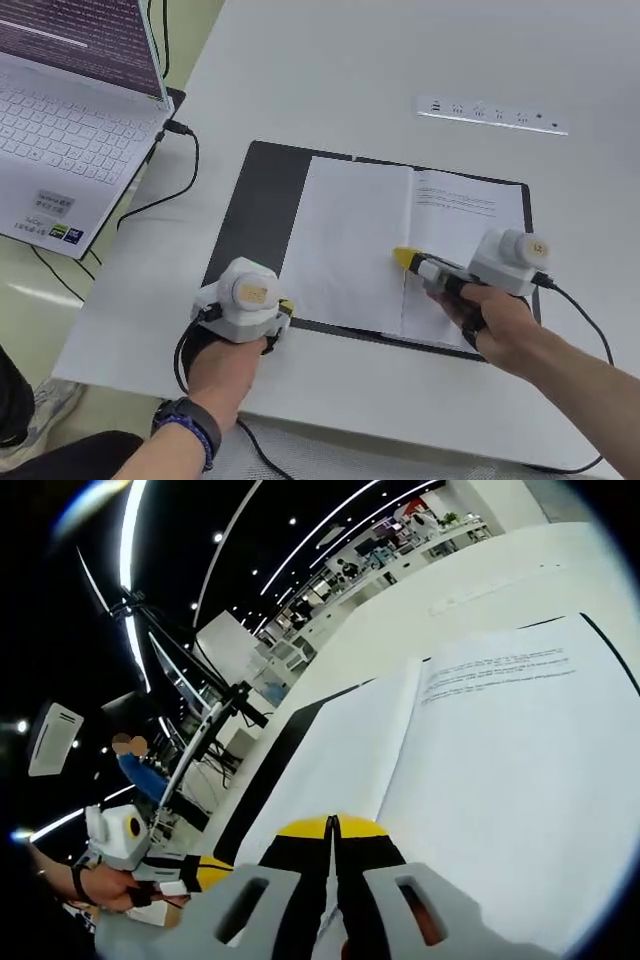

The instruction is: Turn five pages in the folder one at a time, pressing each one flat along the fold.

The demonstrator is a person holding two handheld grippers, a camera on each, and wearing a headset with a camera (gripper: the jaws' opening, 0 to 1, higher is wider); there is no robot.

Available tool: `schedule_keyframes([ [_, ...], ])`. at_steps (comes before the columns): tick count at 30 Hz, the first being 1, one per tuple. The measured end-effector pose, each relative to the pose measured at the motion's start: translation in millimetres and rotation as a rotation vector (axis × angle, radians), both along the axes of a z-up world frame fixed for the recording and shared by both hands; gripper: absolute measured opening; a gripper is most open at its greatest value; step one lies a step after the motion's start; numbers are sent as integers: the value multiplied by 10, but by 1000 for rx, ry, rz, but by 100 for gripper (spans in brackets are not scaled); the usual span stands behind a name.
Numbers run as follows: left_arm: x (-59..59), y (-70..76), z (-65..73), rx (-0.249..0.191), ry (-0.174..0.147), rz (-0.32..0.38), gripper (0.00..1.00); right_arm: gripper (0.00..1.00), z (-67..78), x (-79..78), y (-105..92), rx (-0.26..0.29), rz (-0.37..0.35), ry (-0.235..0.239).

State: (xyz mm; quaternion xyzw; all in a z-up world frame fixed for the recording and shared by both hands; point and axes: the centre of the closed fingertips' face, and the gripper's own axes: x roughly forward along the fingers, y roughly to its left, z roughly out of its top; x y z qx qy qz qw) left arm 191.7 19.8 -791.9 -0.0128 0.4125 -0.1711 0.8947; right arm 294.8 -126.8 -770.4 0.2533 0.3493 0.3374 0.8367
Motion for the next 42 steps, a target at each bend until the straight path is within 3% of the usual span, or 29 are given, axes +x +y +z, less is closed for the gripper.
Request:
schedule_keyframes([
  [6,-1,-3,-1,8,-2,-11,0,0,-57,30,-12,-37,28,-45],
  [18,3,-4,-6,33,-15,-39,0,0,-27,315,32,17,-22,-66],
  [21,10,9,-8,7,-6,-26,0,0,-11,467,15,17,-60,-71],
  [24,10,1,-11,9,-6,-31,0,0,-50,611,-26,24,-94,-58],
  [36,10,0,-9,2,1,-30,0,0,109,870,29,82,-256,-64],
  [42,13,-3,-5,11,6,-38,0,0,69,1063,-26,88,-305,-69],
])
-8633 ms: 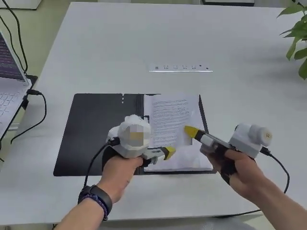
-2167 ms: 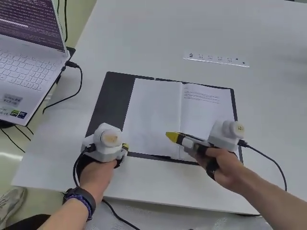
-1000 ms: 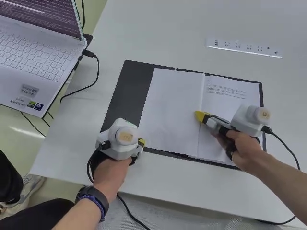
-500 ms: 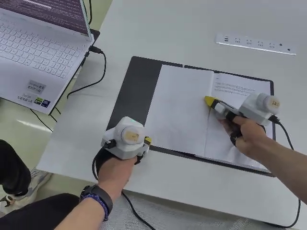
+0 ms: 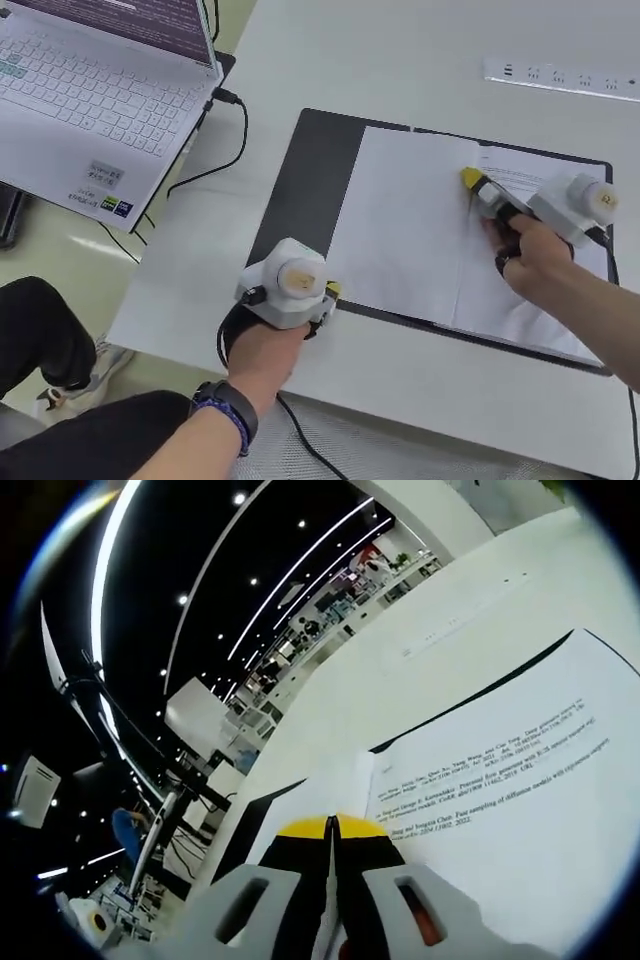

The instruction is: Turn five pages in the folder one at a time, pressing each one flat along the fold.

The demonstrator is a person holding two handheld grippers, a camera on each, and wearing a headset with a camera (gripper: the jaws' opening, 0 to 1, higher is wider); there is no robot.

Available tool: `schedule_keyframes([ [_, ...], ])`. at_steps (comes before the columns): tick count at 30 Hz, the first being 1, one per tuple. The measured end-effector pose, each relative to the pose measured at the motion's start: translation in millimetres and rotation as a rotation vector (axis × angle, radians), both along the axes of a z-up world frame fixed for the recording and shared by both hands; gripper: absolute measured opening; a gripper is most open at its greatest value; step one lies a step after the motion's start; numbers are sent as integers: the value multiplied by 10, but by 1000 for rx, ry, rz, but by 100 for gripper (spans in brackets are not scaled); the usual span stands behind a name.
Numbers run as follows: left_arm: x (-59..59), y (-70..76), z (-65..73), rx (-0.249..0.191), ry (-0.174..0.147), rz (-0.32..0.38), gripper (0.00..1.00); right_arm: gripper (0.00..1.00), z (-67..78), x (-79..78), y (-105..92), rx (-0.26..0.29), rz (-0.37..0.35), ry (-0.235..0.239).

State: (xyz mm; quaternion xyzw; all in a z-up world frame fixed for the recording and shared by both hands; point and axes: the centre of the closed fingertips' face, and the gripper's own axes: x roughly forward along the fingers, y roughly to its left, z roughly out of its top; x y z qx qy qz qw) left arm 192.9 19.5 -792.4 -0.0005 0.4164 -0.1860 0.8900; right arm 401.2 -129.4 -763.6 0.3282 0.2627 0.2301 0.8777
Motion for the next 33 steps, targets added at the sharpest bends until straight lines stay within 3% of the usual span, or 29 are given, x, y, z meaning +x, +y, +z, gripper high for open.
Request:
schedule_keyframes([
  [5,0,-7,6,8,0,-8,0,0,93,24,26,1,-14,-8],
  [18,13,-4,-8,12,-2,-7,0,0,152,241,20,-2,-68,6],
  [27,16,-9,-12,30,-12,-9,0,0,75,282,-5,-21,-50,9],
  [33,21,-4,-18,21,-8,4,0,0,11,173,17,-29,-13,3],
])
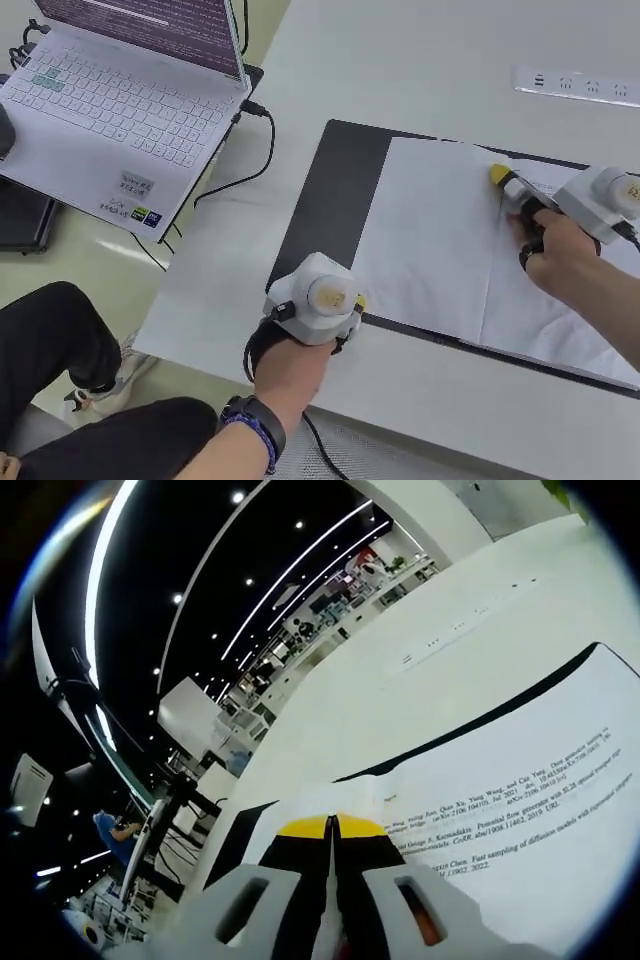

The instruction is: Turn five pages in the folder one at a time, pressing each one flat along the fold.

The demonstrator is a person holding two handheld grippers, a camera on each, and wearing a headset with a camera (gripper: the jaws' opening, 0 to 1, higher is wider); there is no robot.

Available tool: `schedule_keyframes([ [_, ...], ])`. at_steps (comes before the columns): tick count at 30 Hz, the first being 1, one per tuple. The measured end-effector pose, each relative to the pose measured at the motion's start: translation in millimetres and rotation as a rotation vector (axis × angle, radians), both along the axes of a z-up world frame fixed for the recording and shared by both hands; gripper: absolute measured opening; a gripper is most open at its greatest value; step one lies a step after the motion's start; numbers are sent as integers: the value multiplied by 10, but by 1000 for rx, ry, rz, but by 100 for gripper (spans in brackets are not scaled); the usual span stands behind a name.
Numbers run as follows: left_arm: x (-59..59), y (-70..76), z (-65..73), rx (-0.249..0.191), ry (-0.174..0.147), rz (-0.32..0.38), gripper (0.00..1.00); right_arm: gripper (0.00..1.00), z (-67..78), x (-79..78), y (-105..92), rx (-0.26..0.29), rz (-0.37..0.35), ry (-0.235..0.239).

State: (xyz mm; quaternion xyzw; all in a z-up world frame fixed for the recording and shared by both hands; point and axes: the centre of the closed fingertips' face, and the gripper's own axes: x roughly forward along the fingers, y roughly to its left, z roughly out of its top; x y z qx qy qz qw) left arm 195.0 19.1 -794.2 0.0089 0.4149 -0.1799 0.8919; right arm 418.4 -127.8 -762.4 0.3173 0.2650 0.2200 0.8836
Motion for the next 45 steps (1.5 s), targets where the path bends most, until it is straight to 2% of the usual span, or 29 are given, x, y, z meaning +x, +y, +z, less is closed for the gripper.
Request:
schedule_keyframes([
  [9,-9,1,10,-7,-8,21,0,0,96,-383,125,-7,56,-17],
  [13,-11,4,3,-12,-10,27,0,0,136,-520,108,1,47,-34],
  [15,-13,7,5,-17,-12,32,0,0,130,-610,110,11,55,-25],
  [19,-20,1,11,-7,-18,27,0,0,97,-760,142,-5,97,-31],
  [27,-27,2,14,-9,-24,31,0,0,66,-951,111,5,99,-28],
  [32,-31,-2,11,-8,-30,27,0,0,18,-1125,131,-26,137,-27],
  [39,-34,0,7,-15,-35,34,0,0,-3,-1341,129,-17,143,-15],
  [42,-36,-1,7,-17,-38,33,0,0,-31,-1372,114,-27,162,-16],
  [45,-38,-1,8,-20,-39,31,0,0,-77,-1514,124,-56,215,-17],
])
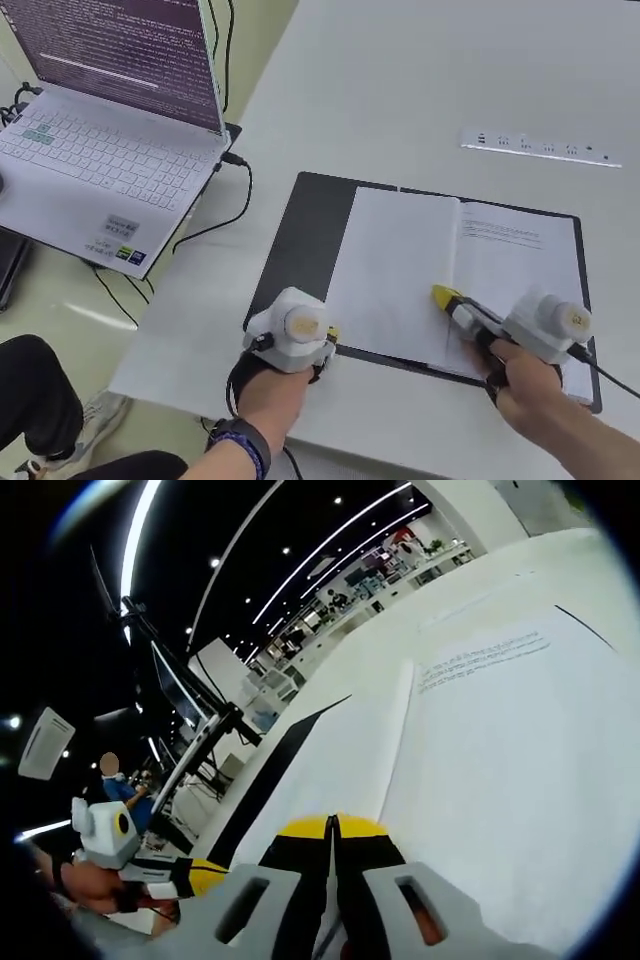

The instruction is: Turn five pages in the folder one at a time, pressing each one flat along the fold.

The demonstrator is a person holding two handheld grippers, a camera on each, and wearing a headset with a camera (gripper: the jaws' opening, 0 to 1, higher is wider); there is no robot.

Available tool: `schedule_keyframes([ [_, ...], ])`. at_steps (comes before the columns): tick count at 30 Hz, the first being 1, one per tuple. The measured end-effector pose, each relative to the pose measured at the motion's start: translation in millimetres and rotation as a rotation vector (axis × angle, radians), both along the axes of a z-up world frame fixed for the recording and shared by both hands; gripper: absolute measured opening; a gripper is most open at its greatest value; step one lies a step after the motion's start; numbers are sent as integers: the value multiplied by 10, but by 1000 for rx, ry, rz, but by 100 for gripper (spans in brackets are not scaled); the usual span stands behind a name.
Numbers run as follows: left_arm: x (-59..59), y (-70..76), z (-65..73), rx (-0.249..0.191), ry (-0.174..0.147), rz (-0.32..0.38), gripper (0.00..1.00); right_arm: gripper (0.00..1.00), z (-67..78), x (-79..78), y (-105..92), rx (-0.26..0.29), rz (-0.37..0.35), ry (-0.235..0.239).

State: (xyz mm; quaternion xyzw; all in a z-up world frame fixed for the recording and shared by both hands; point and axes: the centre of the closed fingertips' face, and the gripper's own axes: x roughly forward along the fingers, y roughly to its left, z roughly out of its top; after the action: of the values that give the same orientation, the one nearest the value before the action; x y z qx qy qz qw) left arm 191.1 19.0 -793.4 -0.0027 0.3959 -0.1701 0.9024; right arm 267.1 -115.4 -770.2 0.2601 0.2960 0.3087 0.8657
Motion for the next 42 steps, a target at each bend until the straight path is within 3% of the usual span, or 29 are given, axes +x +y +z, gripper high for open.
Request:
schedule_keyframes([
  [22,-10,8,5,-15,-3,-4,0,0,-80,-573,-55,3,66,17],
  [42,-21,21,3,-30,-26,4,0,0,-90,-836,-9,19,94,34],
])
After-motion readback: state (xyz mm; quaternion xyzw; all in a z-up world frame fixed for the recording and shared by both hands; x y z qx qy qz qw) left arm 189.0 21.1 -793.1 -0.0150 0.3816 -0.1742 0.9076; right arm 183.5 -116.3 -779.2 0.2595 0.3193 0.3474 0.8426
